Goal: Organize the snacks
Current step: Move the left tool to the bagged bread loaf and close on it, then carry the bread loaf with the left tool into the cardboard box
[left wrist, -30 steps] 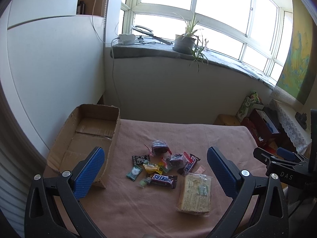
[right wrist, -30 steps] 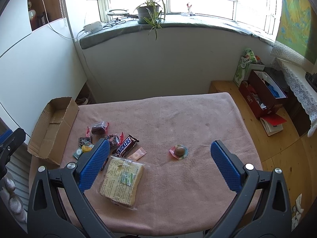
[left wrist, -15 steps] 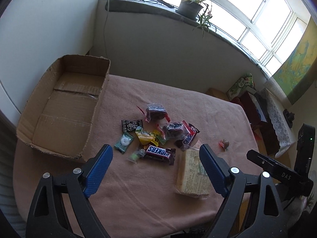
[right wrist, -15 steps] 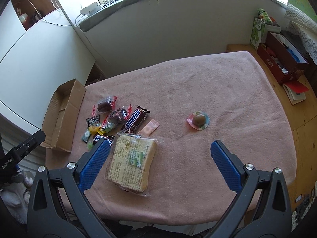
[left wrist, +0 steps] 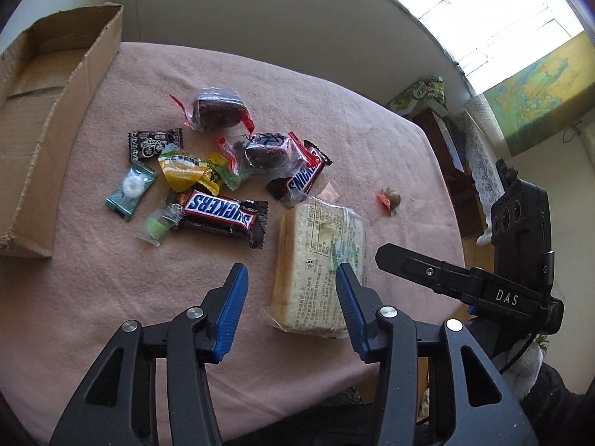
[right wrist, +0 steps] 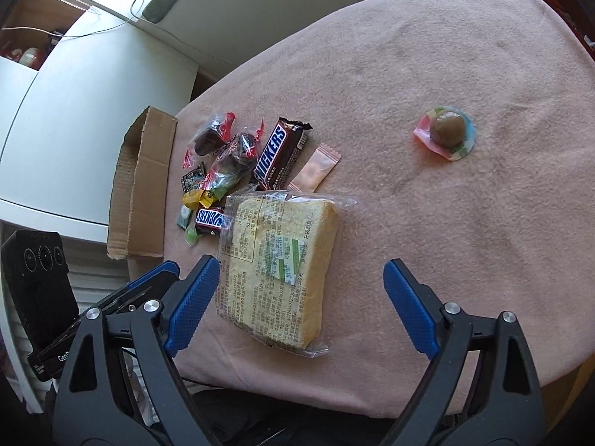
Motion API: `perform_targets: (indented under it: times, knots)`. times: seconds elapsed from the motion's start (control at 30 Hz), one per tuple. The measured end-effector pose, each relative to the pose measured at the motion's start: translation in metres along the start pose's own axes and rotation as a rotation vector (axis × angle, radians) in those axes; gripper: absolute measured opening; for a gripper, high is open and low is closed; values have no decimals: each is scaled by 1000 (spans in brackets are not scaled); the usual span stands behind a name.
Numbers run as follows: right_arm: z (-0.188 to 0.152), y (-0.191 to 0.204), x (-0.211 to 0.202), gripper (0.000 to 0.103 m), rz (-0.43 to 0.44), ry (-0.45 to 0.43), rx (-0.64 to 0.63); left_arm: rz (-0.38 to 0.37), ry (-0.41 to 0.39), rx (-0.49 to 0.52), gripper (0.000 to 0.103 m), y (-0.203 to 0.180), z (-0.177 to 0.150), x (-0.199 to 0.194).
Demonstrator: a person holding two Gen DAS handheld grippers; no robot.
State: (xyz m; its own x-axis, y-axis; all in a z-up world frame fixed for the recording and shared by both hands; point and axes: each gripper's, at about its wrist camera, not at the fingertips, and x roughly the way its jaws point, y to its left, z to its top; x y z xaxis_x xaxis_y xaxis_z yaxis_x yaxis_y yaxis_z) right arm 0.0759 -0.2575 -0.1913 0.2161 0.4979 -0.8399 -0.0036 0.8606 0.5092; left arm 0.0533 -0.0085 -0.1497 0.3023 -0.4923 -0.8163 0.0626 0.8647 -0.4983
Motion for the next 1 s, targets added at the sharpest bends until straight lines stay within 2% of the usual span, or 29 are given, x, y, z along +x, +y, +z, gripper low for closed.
perform_targets:
  times: [0.07, 0.13, 0.2, 0.37, 0.5, 0.73, 1.0]
  knots:
    - [0, 2, 5, 86, 14, 18, -4, 2, 25, -8, 33, 3, 1, 8]
    - [1, 3, 7, 82, 19, 31, -3, -8, 46, -15, 27, 6, 1, 16]
    - [1, 2, 10, 77, 27, 39, 2, -17, 64, -19, 27, 6, 0, 19]
    - [0, -2, 16, 76, 54, 66, 23, -33, 96, -22, 27, 7, -4, 26]
    - [-3, -2, 23, 64, 68, 97, 25, -34, 105, -33, 27, 9, -4, 31]
    - [-3, -7, 30, 58, 89, 116, 39, -36, 117, -16, 30, 10, -3, 38]
    - [0, 0, 29, 55, 88, 128, 0, -52, 118, 5, 28, 7, -5, 37]
